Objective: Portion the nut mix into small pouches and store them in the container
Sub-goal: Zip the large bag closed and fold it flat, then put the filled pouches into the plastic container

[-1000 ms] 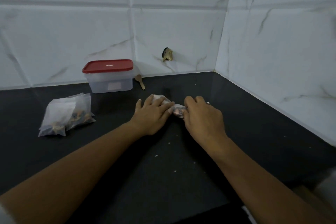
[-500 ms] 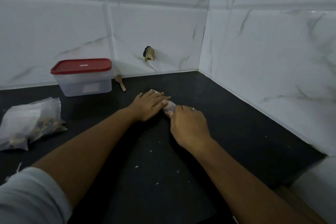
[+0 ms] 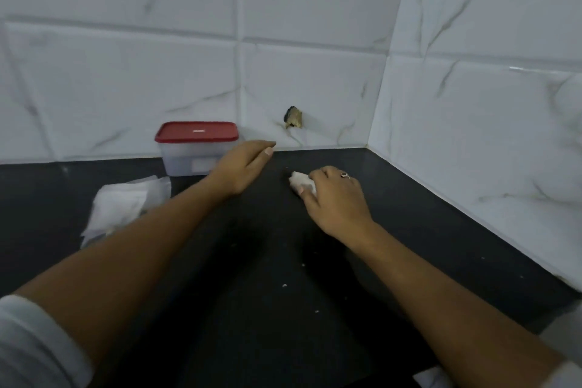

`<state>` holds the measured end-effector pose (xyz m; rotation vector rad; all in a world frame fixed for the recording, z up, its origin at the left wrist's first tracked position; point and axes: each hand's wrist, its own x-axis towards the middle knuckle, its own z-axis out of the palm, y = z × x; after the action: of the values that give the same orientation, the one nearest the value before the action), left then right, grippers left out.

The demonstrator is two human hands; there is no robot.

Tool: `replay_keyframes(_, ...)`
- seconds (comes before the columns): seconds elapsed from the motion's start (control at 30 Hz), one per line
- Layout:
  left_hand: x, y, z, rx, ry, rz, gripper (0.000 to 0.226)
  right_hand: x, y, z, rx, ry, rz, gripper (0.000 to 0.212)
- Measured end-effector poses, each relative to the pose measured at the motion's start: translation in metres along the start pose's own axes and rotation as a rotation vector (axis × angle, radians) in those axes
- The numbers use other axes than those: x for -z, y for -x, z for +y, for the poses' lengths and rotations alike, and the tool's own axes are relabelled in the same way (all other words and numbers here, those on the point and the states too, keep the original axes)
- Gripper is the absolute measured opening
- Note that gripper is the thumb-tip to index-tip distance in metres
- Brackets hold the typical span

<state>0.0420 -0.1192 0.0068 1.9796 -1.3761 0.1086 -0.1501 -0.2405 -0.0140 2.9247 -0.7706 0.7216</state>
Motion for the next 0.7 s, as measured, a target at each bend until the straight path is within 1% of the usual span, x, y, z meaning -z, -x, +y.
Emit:
replay_keyframes(0.13, 0.049, 0.011, -0.033, 0.089, -0.11, 0.086, 0.045, -0.001, -0.057, -0.039, 0.077, -0.075, -0.099, 0.047)
replay_keyframes(0.2, 0.066, 0.017, -0.054, 0.166, -0.173, 0.134, 0.046, -0.008, -0.083, -0.057, 0.08, -0.176, -0.165, 0.052)
replay_keyframes(0.27, 0.08, 0.022, -0.073, 0.261, -0.229, 0.22, 0.05, -0.017, -0.109, -0.073, 0.059, -0.323, -0.209, 0.058)
replay_keyframes(0.33, 0.09, 0.023, -0.095, 0.385, -0.224, 0.278, 0.056, -0.029, -0.134, -0.087, 0.034, -0.445, -0.232, 0.066)
replay_keyframes(0.43, 0.095, 0.018, -0.121, 0.52, -0.148, 0.269, 0.064, -0.047, -0.164, -0.1, 0.023, -0.57, -0.288, 0.073)
replay_keyframes(0.5, 0.093, 0.013, -0.131, 0.536, -0.072, 0.236, 0.064, -0.059, -0.175, -0.107, 0.033, -0.636, -0.335, 0.07)
replay_keyframes(0.57, 0.09, 0.01, -0.133, 0.528, -0.005, 0.21, 0.061, -0.067, -0.179, -0.111, 0.049, -0.653, -0.322, 0.063)
replay_keyframes(0.7, 0.092, 0.011, -0.126, 0.512, 0.082, 0.259, 0.053, -0.073, -0.182, -0.106, 0.07, -0.666, -0.275, 0.056)
